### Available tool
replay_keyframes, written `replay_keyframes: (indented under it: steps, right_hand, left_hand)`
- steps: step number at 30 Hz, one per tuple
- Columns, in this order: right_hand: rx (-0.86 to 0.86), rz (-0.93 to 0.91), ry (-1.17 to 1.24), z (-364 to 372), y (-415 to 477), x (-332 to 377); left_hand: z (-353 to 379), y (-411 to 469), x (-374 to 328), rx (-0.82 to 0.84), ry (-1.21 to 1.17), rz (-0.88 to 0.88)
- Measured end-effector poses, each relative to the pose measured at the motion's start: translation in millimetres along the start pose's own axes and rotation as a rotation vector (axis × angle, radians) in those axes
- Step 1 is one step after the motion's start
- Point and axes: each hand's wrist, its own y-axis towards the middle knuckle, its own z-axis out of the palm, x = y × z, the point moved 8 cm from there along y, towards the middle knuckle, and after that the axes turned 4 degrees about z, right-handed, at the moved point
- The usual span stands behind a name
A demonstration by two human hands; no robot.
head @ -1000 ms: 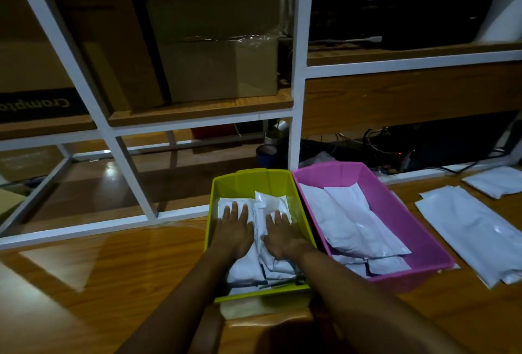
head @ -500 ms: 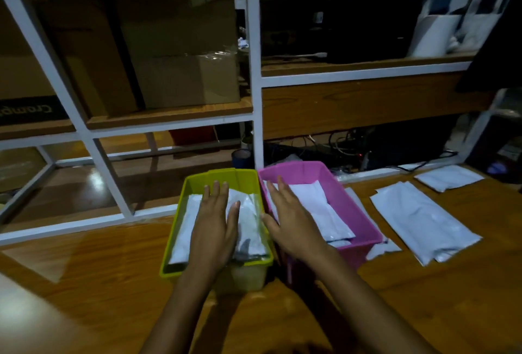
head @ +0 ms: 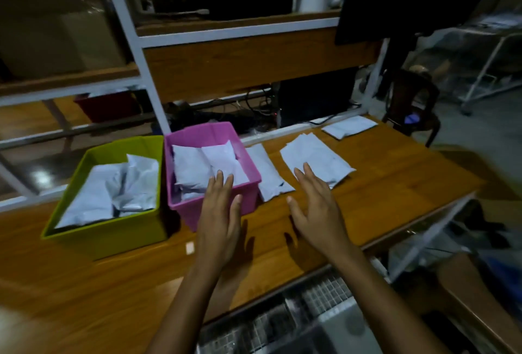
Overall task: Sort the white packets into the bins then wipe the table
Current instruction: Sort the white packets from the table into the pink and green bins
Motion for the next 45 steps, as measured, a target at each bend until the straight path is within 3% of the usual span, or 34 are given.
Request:
replay_keyframes:
  steps: [10,12,18,25,32,38,45]
  right_hand:
    - [0.007,0.095,-0.027,-27.0,38.2,-74.1]
    - [0.032,0.129,-0.048,-20.6,80.3,-112.3]
    - [0.076,0.104,-0.09,10.8,139.8,-142.9]
    - [0.278,0.08,-0.192,89.5,198.6,-185.0]
    - [0.489,-0.075,-0.467,145.5,223.5,-221.6]
    - [0.48,-0.11,-0.53,161.1,227.4,-248.8]
    - [0.45,-0.204,-0.57,176.1,228.0,-248.4]
  left_hand:
    - [86.0,38.6,-37.8,0.101,-0.084,0.038]
    - [133.4,74.0,-25.7,0.116,-0.127,-0.01]
    - [187.3,116.2,10.6,0.078,-0.032,-0.095]
    - [247.0,153.6,76.6,0.097,0.26,-0.286]
    - [272.0,160.8,141.0,0.224,0.47,-0.482]
    - [282.7,152.9,145.8,0.215,0.545,-0.459]
    - [277.1,149.9,135.3,0.105,0.386,-0.377]
